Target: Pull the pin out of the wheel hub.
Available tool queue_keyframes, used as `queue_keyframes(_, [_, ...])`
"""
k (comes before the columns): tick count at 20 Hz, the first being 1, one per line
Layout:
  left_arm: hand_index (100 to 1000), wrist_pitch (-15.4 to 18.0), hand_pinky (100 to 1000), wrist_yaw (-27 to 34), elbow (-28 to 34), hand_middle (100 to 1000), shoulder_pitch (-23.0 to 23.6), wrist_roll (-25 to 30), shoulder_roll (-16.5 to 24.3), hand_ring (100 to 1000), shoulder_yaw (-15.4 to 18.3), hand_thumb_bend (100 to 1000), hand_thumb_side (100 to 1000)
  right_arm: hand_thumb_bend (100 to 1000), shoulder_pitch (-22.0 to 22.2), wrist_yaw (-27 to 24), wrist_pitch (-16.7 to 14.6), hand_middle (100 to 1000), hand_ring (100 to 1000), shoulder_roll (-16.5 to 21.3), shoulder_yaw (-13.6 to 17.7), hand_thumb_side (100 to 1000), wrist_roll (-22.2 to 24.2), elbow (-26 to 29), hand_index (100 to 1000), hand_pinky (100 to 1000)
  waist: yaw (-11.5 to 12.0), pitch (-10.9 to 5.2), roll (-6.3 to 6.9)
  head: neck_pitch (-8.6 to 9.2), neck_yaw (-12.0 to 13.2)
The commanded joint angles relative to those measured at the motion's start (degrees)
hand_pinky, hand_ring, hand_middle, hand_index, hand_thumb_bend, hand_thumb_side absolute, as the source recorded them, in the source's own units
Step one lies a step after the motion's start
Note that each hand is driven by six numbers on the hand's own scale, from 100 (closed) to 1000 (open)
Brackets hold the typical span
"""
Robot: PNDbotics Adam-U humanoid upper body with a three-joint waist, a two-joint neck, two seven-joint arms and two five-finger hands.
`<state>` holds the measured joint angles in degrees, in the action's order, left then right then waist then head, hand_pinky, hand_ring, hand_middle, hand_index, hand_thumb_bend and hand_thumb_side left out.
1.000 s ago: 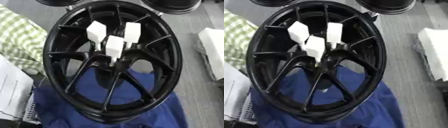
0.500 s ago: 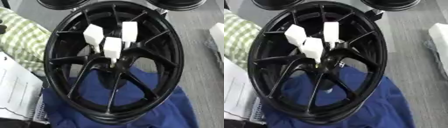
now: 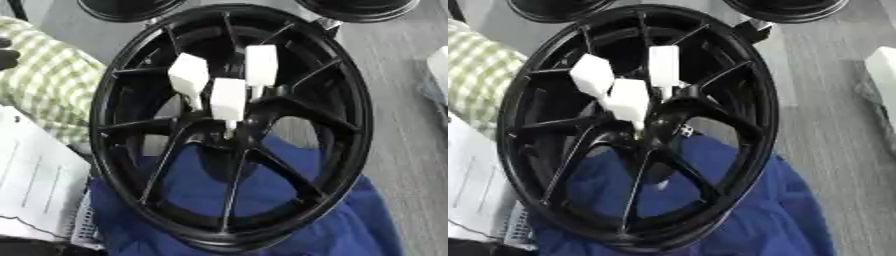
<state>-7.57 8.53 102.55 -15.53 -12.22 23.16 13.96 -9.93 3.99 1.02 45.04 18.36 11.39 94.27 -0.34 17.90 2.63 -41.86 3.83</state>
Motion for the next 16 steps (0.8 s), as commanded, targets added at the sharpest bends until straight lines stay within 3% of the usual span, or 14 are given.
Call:
queue_keyframes(1, [787,0.03,733,0.19,1.16,595,-0.76,0.18,1.4,629,0.14,100,570,100,3.04,3.32,-0.08,798,888,-2.06,2.53,100,-1.97,4.71,850,986,0.31,-0.81,-0.45,0.82,-0.62])
queue_keyframes(3, [787,-0.13,733,0.37,1.0,596,-0.97,1.07,0.97,629,-0.89,100,568,100,17.67,8.91,-1.88,800,893,-6.32,5.69,134,-5.73,14.3,846,989,2.32,-1.65,-0.59,0.02,-2.81])
queue_keyframes(5, [787,-0.2,734,0.47,0.9,596,-1.16,1.7,0.72,629,-1.39,100,564,100,23.47,12.26,-1.59,797,895,-8.5,6.63,204,-9.01,18.88,841,989,3.21,-1.99,-0.7,-0.27,-3.78])
queue_keyframes(10, [787,-0.21,735,0.48,0.84,596,-1.24,1.99,0.63,629,-1.48,100,564,100,24.98,13.8,-0.22,795,894,-9.37,6.66,206,-11.47,20.29,840,991,3.51,-2.22,-0.78,-0.14,-4.1])
queue_keyframes(12, [786,-0.21,735,0.49,0.85,596,-1.25,2.01,0.62,629,-1.49,100,567,100,24.77,13.06,-0.03,776,875,-9.38,6.66,100,-11.92,20.32,847,990,3.53,-2.28,-0.78,-0.1,-4.08])
queue_keyframes(14, [786,-0.2,736,0.47,0.86,596,-1.26,2.06,0.6,629,-1.51,100,569,100,24.41,10.36,0.28,736,848,-9.22,6.44,100,-13.13,20.32,831,988,3.57,-2.32,-0.79,-0.05,-4.15])
queue_keyframes(15, [786,-0.19,736,0.47,0.88,595,-1.28,2.08,0.58,629,-1.53,100,569,100,24.16,8.82,0.24,691,826,-9.04,6.29,254,-13.81,20.32,805,989,3.6,-2.35,-0.79,-0.01,-4.18])
queue_keyframes(16, [786,-0.18,736,0.46,0.9,595,-1.3,2.11,0.56,629,-1.56,100,569,100,23.85,7.01,-0.07,691,826,-8.83,6.05,254,-14.59,20.33,805,989,3.63,-2.37,-0.81,0.03,-4.2])
